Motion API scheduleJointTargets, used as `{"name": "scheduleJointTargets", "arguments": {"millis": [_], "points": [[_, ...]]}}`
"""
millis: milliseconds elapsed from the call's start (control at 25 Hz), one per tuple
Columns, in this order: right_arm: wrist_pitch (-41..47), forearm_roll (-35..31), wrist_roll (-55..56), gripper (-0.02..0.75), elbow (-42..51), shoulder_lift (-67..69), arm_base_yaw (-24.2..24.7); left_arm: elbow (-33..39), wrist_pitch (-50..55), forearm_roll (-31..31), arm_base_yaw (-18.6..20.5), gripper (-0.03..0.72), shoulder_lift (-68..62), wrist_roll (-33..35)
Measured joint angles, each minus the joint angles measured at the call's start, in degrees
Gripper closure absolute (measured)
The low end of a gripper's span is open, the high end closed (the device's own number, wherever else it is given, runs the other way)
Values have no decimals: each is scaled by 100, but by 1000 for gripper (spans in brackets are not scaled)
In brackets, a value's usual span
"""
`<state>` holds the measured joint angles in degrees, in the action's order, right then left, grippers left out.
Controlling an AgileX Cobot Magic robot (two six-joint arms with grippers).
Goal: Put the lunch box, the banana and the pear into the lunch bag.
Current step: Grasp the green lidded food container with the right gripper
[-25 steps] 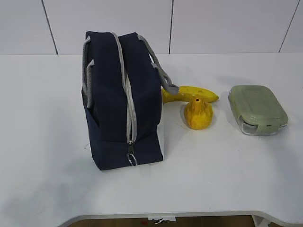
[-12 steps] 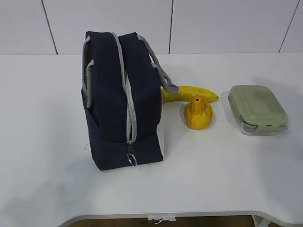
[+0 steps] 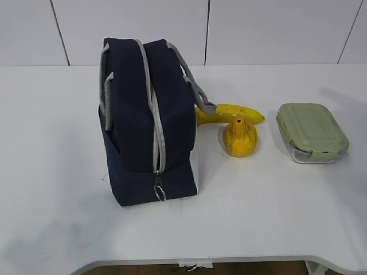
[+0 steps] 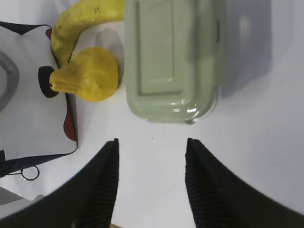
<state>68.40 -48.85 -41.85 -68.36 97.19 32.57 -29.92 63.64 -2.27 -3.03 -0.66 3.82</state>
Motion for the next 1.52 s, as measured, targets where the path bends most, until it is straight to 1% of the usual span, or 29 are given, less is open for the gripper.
{"name": "scheduleJointTargets", "arguments": {"millis": [160, 320, 840, 920, 1080, 1160, 1280, 1520], "points": [[10, -157, -126, 388, -673, 570, 38, 0, 0, 0, 0, 448, 0, 0], [10, -181, -139, 388, -1161, 958, 48, 0, 0, 0, 0, 448, 0, 0], [22, -157, -139, 387, -1255, 1190, 48, 0, 0, 0, 0, 448, 0, 0], [22, -157, -139, 361, -1271, 1190, 48, 0, 0, 0, 0, 448, 0, 0], [22, -179, -139, 212, -1269, 1268, 48, 0, 0, 0, 0, 448, 0, 0], [22, -203, -139, 172, -1269, 1376, 48, 0, 0, 0, 0, 448, 0, 0], [22, -257, -139, 158, -1273, 1541, 48, 0, 0, 0, 0, 448, 0, 0], [11, -699, -262, 156, -1295, 2005, 48, 0, 0, 0, 0, 448, 0, 0]]}}
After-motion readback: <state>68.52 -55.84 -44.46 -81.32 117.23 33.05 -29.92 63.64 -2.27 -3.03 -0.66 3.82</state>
